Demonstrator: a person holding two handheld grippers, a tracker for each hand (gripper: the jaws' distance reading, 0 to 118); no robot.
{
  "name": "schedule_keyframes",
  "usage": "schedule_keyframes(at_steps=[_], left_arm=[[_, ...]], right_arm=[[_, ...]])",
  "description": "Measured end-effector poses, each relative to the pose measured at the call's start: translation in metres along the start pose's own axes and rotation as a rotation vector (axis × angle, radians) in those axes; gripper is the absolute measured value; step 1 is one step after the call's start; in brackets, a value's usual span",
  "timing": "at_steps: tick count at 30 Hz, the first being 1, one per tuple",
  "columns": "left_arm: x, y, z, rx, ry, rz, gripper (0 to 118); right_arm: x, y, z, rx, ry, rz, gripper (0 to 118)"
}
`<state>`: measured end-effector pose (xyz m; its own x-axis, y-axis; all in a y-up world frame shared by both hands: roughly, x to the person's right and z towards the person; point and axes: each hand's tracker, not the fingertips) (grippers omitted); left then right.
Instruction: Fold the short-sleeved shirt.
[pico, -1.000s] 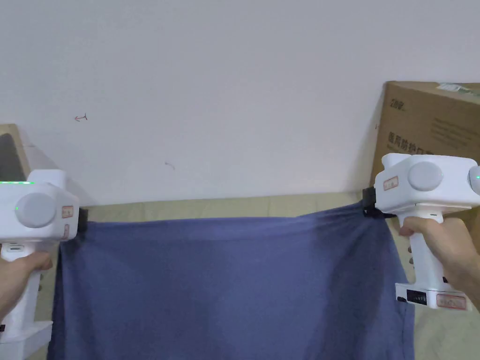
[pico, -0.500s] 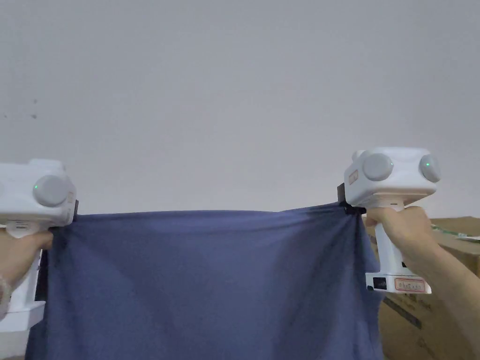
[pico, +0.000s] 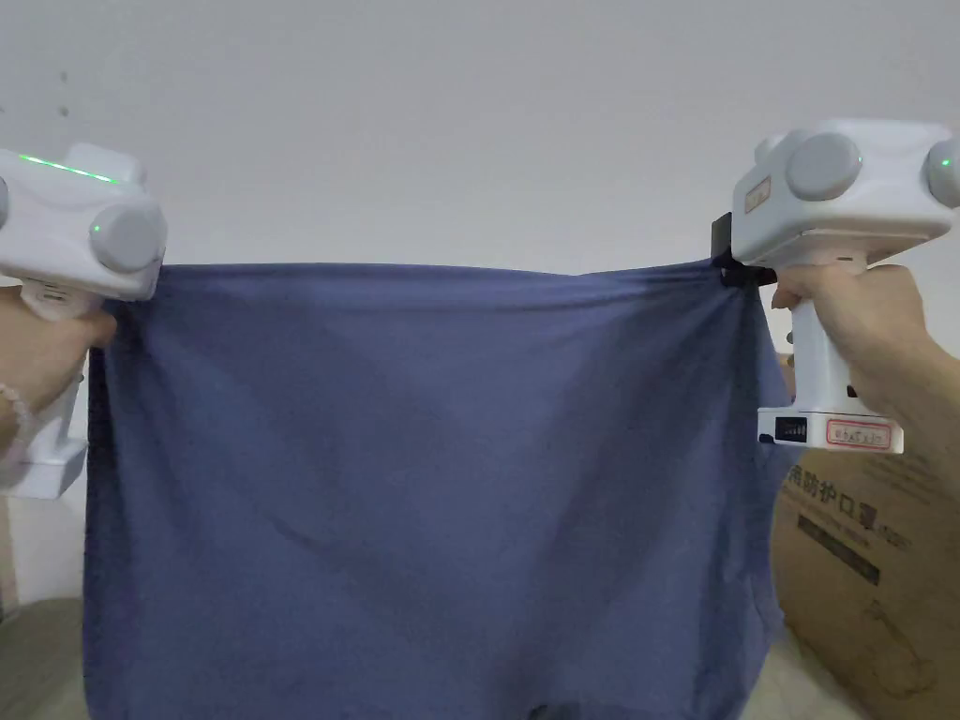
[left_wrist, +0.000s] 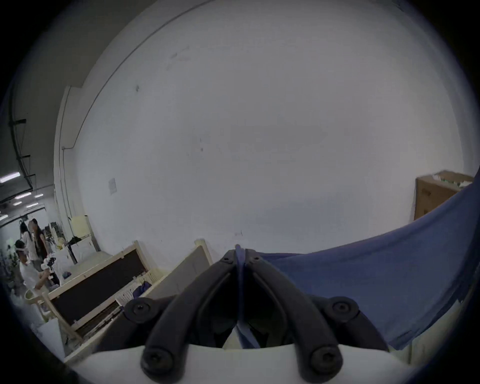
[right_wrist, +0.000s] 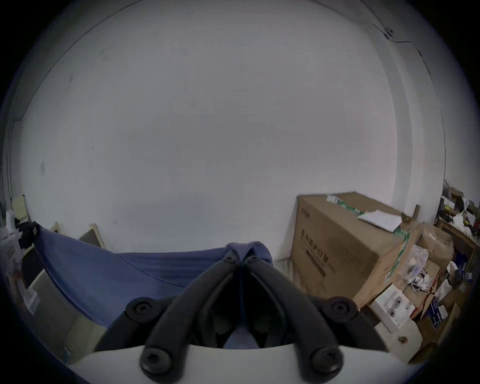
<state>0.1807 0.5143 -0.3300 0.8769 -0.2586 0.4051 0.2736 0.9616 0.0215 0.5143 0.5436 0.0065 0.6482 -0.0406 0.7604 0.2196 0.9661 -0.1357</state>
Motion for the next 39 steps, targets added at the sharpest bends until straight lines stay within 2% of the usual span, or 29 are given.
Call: schedule_keyframes(at_steps=[5,8,12,15,18,20,23,26,29,34,39], left_arm=[[0.044,-0.091,-0.056,-0.150,-0.022,-0.030,2],[0.079,-0.168,-0.088,-0.275,-0.045,-0.077,2],[0.117,-0.281,-0.120,-0.479,-0.070,-0.097,2],[0.134,-0.356,-0.127,-0.617,-0.091,-0.107,2],[0.136,-0.408,-0.121,-0.711,-0.102,-0.088,2],[0.133,-0.428,-0.115,-0.746,-0.097,-0.092,2],[0.117,-0.434,-0.093,-0.742,-0.108,-0.056,2],[0.097,-0.430,-0.062,-0.738,-0.124,-0.032,2],[0.076,-0.423,-0.017,-0.721,-0.139,-0.032,2],[0.033,-0.423,0.082,-0.696,-0.168,-0.052,2],[-0.007,-0.455,0.189,-0.732,-0.194,-0.070,2]], right_arm=[[0.002,-0.087,-0.075,-0.181,0.006,-0.020,0],[0.002,-0.158,-0.126,-0.322,-0.004,-0.004,0],[0.004,-0.268,-0.183,-0.528,-0.019,-0.021,0],[0.006,-0.343,-0.206,-0.671,-0.014,-0.015,0],[0.008,-0.394,-0.208,-0.733,-0.007,-0.033,0],[0.011,-0.412,-0.210,-0.760,0.005,0.002,0],[0.013,-0.422,-0.187,-0.759,0.011,0.016,0],[0.019,-0.424,-0.160,-0.758,0.020,-0.007,0],[0.022,-0.429,-0.113,-0.751,0.023,-0.004,0],[0.037,-0.448,-0.017,-0.761,0.044,-0.027,0],[0.052,-0.496,0.096,-0.795,0.076,-0.029,0]])
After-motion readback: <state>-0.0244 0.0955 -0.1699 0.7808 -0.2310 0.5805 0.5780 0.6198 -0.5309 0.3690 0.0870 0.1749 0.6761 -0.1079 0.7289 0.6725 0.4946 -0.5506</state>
